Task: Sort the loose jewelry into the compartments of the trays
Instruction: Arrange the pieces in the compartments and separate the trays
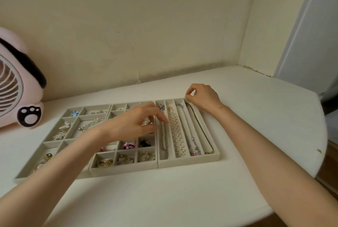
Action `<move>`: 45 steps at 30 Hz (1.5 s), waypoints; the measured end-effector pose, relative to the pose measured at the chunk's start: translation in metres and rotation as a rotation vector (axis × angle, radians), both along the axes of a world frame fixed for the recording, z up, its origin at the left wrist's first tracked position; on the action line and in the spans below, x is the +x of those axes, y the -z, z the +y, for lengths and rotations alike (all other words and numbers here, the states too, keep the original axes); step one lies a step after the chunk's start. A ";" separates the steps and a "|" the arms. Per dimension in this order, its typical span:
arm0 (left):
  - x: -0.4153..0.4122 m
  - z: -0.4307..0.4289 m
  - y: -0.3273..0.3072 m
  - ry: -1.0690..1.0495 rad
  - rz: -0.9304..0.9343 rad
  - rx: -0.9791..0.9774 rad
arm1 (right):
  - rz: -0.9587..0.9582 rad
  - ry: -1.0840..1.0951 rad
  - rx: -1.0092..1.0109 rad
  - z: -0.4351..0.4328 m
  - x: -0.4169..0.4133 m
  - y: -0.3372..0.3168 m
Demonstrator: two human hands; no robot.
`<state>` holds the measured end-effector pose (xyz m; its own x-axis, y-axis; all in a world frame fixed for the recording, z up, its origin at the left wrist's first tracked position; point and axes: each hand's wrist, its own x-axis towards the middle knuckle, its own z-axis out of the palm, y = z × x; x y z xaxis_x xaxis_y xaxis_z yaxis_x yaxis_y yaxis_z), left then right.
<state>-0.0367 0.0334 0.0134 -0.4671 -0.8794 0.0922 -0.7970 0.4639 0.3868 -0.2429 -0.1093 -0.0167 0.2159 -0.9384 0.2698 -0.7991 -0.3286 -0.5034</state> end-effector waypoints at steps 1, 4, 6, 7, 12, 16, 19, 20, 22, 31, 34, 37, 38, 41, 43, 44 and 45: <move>0.009 0.003 0.000 -0.039 0.017 -0.012 | 0.028 0.010 -0.017 0.002 0.001 -0.001; 0.039 0.008 0.001 -0.141 0.063 -0.051 | 0.114 -0.020 -0.091 0.008 0.011 -0.008; 0.061 0.006 0.002 -0.215 0.071 -0.086 | 0.125 -0.072 -0.104 0.013 0.023 -0.014; 0.072 0.004 0.003 -0.258 0.064 -0.103 | 0.127 -0.095 -0.098 0.015 0.029 -0.016; 0.111 -0.021 0.014 -0.465 0.011 -0.164 | 0.248 -0.196 -0.116 0.017 0.049 -0.015; 0.117 -0.046 0.022 -0.531 -0.004 -0.132 | 0.253 -0.288 -0.088 0.021 0.071 -0.016; 0.115 -0.061 0.023 -0.536 -0.069 -0.103 | 0.285 -0.327 -0.079 0.024 0.091 -0.019; 0.113 -0.064 0.023 -0.545 -0.104 -0.099 | 0.310 -0.329 -0.084 0.024 0.096 -0.020; 0.108 -0.069 0.023 -0.571 -0.135 -0.106 | 0.338 -0.321 -0.087 0.023 0.104 -0.019; 0.105 -0.070 0.027 -0.559 -0.075 -0.232 | 0.368 -0.294 -0.096 0.017 0.113 -0.011; 0.104 -0.067 0.027 -0.534 -0.115 -0.256 | 0.377 -0.331 -0.115 0.020 0.108 -0.011; 0.102 -0.060 0.025 -0.481 -0.121 -0.246 | 0.385 -0.371 -0.112 0.026 0.102 -0.013; 0.101 -0.056 0.024 -0.460 -0.121 -0.239 | 0.387 -0.382 -0.107 0.028 0.100 -0.014; 0.097 -0.045 0.023 -0.415 -0.092 -0.221 | 0.395 -0.409 -0.070 0.036 0.095 -0.018; 0.094 -0.038 0.024 -0.397 -0.067 -0.221 | 0.409 -0.423 -0.060 0.042 0.090 -0.020; 0.093 -0.035 0.025 -0.389 -0.059 -0.226 | 0.419 -0.428 -0.062 0.045 0.088 -0.020; 0.091 -0.032 0.027 -0.382 -0.053 -0.232 | 0.430 -0.431 -0.065 0.048 0.086 -0.021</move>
